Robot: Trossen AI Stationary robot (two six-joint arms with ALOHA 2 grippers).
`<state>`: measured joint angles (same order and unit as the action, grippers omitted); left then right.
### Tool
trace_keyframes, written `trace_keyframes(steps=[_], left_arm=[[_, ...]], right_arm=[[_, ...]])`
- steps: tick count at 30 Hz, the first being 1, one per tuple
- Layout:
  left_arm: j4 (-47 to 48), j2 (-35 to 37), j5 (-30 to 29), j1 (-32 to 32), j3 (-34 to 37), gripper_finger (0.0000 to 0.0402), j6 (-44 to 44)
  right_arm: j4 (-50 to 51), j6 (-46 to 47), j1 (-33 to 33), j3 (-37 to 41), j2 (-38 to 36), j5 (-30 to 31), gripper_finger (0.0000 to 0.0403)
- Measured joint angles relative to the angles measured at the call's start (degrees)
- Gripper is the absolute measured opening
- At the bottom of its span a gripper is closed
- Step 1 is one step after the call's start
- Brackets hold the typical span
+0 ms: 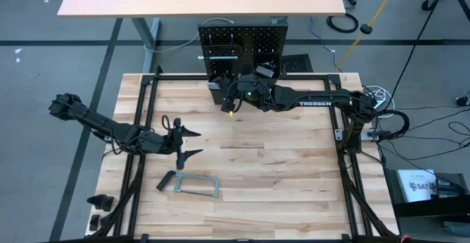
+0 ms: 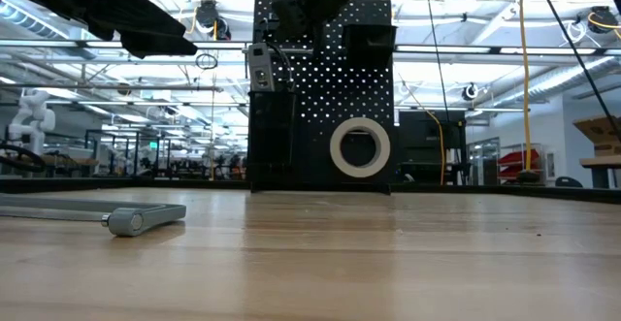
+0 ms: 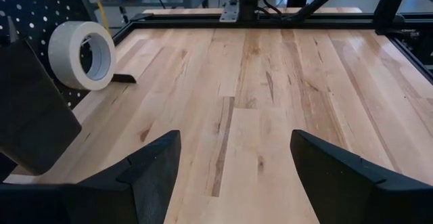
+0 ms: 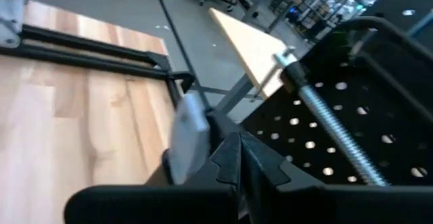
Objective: Hang tools onto peg board
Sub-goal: Put the black safety glasses into the left black tool bin
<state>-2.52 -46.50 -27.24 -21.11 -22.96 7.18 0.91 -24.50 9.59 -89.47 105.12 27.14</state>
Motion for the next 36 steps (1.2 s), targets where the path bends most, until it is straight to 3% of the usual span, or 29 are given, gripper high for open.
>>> trace_keyframes(steps=[15,21,25,28,32,36], left_arm=[[0.0,0.0,0.0,0.0,0.0,0.0283,0.0],[0.0,0.0,0.0,0.0,0.0,0.0283,-0.2],[-2.5,0.0,-0.9,0.0,0.0,0.0283,-1.4],[-7.0,0.0,-1.3,0.4,0.0,0.0283,-2.4],[-7.8,0.0,-1.0,3.6,-2.3,0.0281,-6.5],[-7.2,0.0,7.9,9.3,-7.3,0.0267,-10.3]], right_arm=[[-2.8,-4.5,-1.0,0.0,0.0,0.3,0.0],[-0.1,-10.1,-6.7,-4.9,-0.3,12.2,0.0],[8.4,-11.4,-11.4,-9.5,-1.7,21.8,0.0],[17.4,-5.1,-14.1,-9.4,-5.3,23.2,0.0],[30.2,11.4,-15.8,-5.5,-11.9,20.9,0.0],[34.8,23.0,-18.4,4.4,-18.5,22.9,0.0]])
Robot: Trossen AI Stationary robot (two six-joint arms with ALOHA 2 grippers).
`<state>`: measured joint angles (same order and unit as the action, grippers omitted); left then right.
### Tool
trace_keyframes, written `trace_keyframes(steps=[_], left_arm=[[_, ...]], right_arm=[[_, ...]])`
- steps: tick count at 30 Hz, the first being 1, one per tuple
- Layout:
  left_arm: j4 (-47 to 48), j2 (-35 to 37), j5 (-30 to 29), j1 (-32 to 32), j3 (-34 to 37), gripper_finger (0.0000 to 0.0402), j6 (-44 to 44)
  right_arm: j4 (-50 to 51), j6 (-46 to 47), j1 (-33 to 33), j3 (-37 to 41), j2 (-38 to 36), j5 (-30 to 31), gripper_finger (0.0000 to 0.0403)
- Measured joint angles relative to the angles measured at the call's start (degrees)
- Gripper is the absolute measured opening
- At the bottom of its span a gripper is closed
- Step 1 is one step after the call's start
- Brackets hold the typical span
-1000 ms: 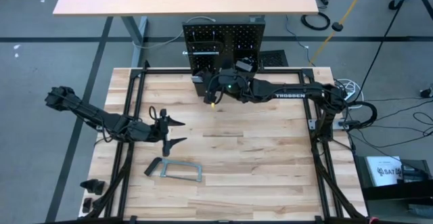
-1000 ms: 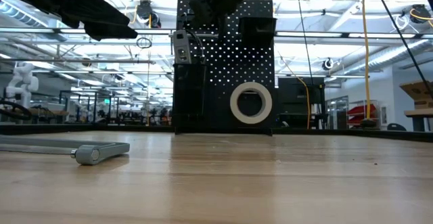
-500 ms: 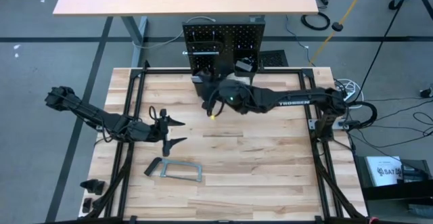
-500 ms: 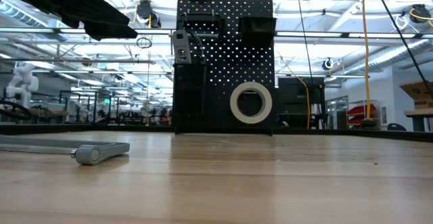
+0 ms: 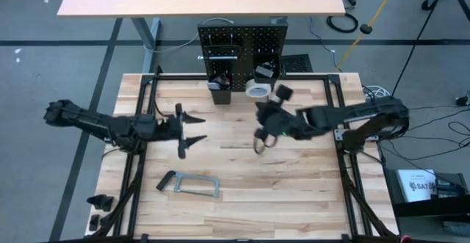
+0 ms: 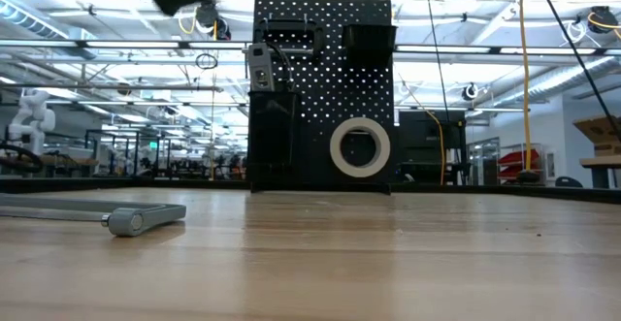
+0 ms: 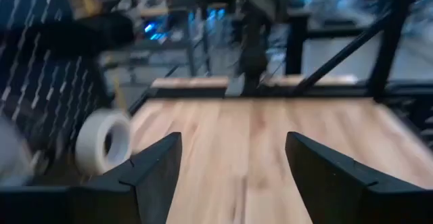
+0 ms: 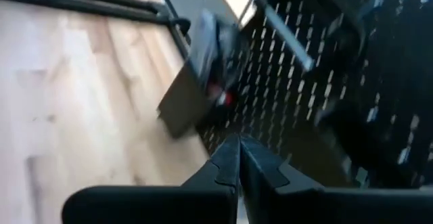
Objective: Hang tools onto peg board
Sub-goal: Put the black safety glasses into the left black tool bin
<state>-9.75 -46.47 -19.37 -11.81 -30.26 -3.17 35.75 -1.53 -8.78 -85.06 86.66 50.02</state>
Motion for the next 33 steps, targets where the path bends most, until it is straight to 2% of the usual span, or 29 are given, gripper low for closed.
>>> trace_keyframes(steps=[3,8,14,18,24,29,33], left_arm=[[2.5,0.0,5.7,4.3,-4.6,0.0252,-1.8],[14.1,-1.2,8.2,11.5,-13.9,0.0227,-3.3],[27.8,-9.1,13.5,20.3,-27.8,0.0189,-3.5],[36.7,-15.9,13.6,25.2,-35.9,0.0139,-6.3],[42.4,-23.5,16.8,30.3,-42.6,0.0016,-10.8],[44.4,-27.1,18.4,33.7,-46.8,0.0004,-12.5],[48.1,-29.9,22.2,36.2,-49.0,0.0002,-12.7]], right_arm=[[-0.4,6.6,-2.5,9.0,-5.2,2.6,0.0],[-4.1,15.8,-5.4,22.9,-12.3,5.7,0.0],[-11.6,18.0,-6.0,34.3,-17.6,5.5,0.0],[-12.3,17.4,-5.5,35.4,-19.6,4.7,0.0],[-13.1,16.3,-5.6,35.4,-21.3,3.7,0.0],[-13.3,15.8,-5.6,35.4,-21.3,3.6,0.0],[-13.3,15.6,-5.6,35.4,-21.3,3.6,0.0]])
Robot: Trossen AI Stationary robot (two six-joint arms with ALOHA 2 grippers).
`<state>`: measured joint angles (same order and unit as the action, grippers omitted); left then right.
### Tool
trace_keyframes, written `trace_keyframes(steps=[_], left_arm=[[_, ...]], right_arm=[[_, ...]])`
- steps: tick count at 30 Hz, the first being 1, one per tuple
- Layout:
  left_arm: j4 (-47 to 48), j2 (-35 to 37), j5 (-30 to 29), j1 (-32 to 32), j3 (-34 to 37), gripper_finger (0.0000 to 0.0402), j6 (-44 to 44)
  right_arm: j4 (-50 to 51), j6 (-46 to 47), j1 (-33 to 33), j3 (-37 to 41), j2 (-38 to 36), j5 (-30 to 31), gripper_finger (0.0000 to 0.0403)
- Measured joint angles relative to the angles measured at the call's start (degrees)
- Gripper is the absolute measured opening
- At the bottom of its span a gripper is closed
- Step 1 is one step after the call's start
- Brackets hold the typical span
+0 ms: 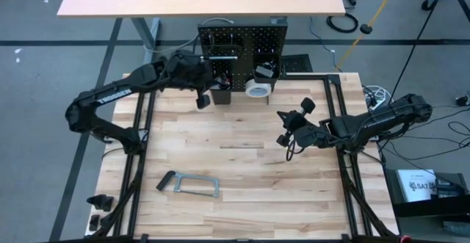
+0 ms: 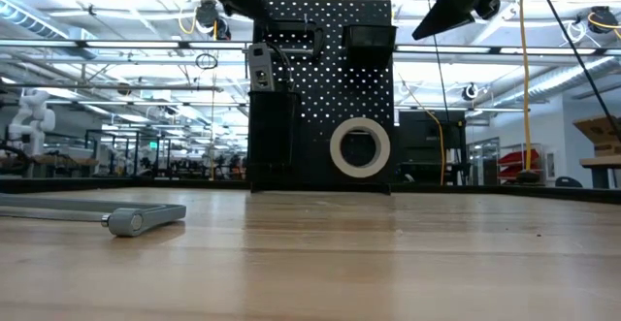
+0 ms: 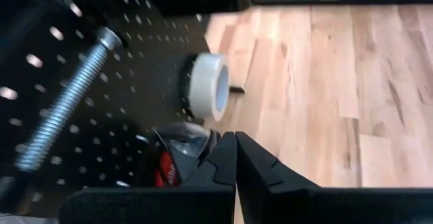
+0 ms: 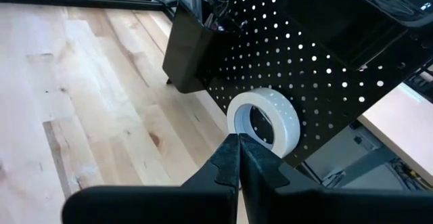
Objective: Hang tools onto peg board
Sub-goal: Put the black safety glasses into the left black tool bin
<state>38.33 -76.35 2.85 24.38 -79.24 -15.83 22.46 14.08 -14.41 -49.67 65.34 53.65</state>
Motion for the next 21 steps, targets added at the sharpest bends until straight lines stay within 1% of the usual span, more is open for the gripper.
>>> trace_keyframes(steps=[5,10,17,21], left_arm=[[1.6,-2.8,0.8,1.6,-0.4,0.0001,-0.7],[1.1,-3.4,-0.1,1.7,-0.4,0.0001,-1.6],[1.2,-3.4,-4.5,3.4,-0.4,0.0,-2.5],[0.9,-3.4,-5.2,4.3,-0.4,0.0,-2.6]], right_arm=[[0.0,-0.2,0.0,0.0,0.0,0.0,0.0],[0.1,-0.4,0.0,0.0,0.0,0.0,0.0],[0.1,-0.6,0.0,0.0,0.0,0.0,0.0],[0.1,-0.6,0.0,0.0,0.0,0.0,0.0]])
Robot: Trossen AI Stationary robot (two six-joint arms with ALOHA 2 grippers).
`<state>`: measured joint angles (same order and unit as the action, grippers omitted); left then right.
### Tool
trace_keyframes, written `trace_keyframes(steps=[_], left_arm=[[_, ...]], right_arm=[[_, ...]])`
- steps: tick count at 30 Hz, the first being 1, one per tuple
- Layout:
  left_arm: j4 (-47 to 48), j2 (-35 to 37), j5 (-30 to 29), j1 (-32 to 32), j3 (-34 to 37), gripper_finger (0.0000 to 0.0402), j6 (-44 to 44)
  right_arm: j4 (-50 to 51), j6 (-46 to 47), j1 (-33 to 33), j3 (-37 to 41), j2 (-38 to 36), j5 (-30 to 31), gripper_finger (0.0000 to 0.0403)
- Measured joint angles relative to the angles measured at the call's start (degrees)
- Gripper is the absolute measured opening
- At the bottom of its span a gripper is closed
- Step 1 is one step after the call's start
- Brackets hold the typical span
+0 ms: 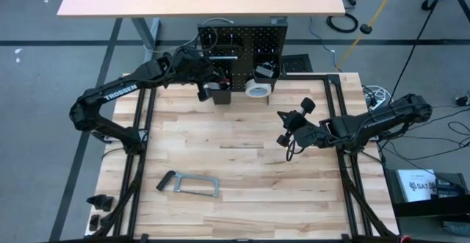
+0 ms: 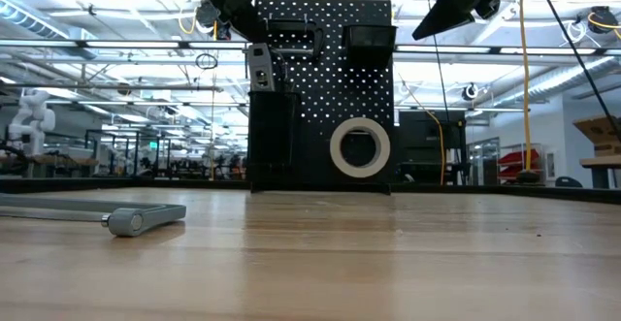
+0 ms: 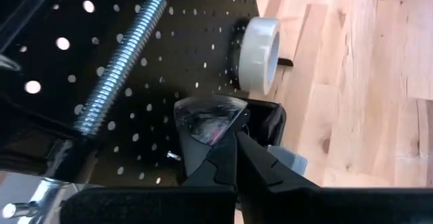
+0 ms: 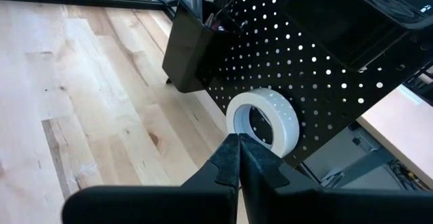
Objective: Hang tools onto peg board
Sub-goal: Put the black safety glasses into the left black tool bin, then remove the black safety glasses from the left black tool bin
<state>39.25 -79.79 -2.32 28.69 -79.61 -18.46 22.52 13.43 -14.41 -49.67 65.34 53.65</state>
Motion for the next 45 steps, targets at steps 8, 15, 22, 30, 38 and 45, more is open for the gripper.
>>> trace_keyframes(steps=[8,15,22,30,38,45], left_arm=[[-0.1,-0.5,-0.1,2.2,0.0,0.0,0.1],[0.1,-2.9,0.3,3.5,0.0,0.0,0.0],[-3.3,-1.6,0.4,3.7,-0.3,0.0,0.0],[-2.2,-1.4,3.0,3.9,-3.1,0.0,0.1],[0.9,-1.4,5.2,3.8,-3.3,0.0,0.1],[1.2,-1.0,5.2,3.4,-3.4,0.0,0.1]], right_arm=[[0.0,0.0,0.0,0.0,0.0,-0.2,0.0],[-0.3,0.0,0.0,0.0,0.0,-1.5,0.0],[-0.4,-0.4,0.0,0.0,0.0,-1.5,0.0],[-0.4,-0.6,0.0,0.0,0.0,-1.5,0.0],[-0.4,-0.6,0.0,0.0,0.0,-1.5,0.0],[-0.4,-0.6,0.0,0.0,0.0,-1.5,0.0]])
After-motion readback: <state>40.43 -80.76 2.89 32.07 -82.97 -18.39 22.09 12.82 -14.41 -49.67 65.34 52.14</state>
